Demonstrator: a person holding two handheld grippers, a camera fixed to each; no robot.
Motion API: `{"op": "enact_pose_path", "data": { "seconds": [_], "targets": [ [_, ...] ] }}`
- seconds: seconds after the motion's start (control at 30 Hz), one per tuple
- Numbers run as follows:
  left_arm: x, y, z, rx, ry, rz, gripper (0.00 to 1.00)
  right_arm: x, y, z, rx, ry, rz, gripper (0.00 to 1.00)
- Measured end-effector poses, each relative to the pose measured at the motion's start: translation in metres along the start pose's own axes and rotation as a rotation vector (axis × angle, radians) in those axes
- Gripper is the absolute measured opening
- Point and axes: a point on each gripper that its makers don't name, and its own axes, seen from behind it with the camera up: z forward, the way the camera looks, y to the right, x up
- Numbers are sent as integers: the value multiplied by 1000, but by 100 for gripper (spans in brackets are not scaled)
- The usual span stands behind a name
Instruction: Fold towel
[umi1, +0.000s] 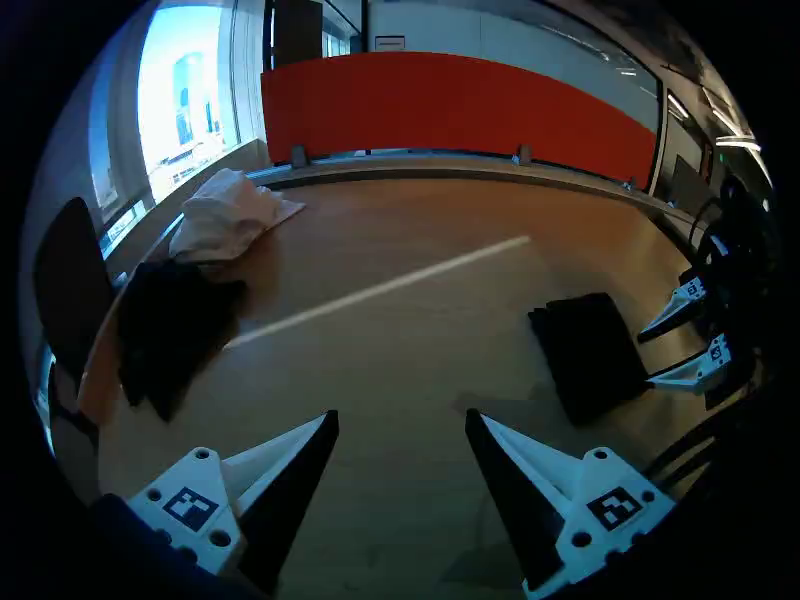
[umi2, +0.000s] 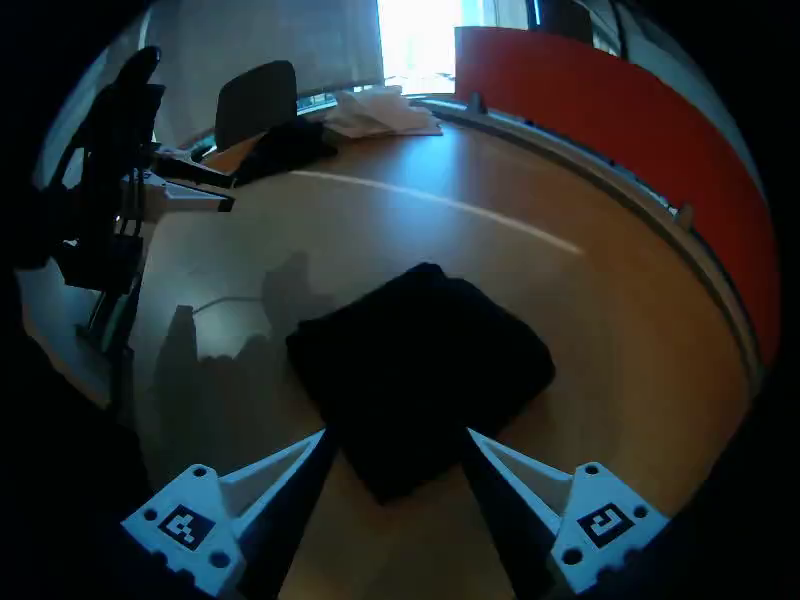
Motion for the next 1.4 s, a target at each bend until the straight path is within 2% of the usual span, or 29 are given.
{"op": "enact_pose_path", "data": {
  "seconds": [0.27, 0.53, 0.73, 1.07, 1.4],
  "targets": [
    [-1, 2, 0, -3, -1, 2, 94, -26, 2, -2, -19, -41, 16, 90],
    [-1, 4, 1, -7, -1, 1, 94, -41, 3, -3, -39, -61, 20, 81],
    [-1, 4, 1, -8, -1, 4, 94, -45, 4, -3, -51, -67, 7, 67],
    [-2, 4, 1, -8, -3, 5, 94, -46, 6, -5, -58, -68, 14, 33],
    [-2, 4, 1, -9, -4, 9, 94, -45, 3, -5, -63, -63, 7, 10]
  ]
}}
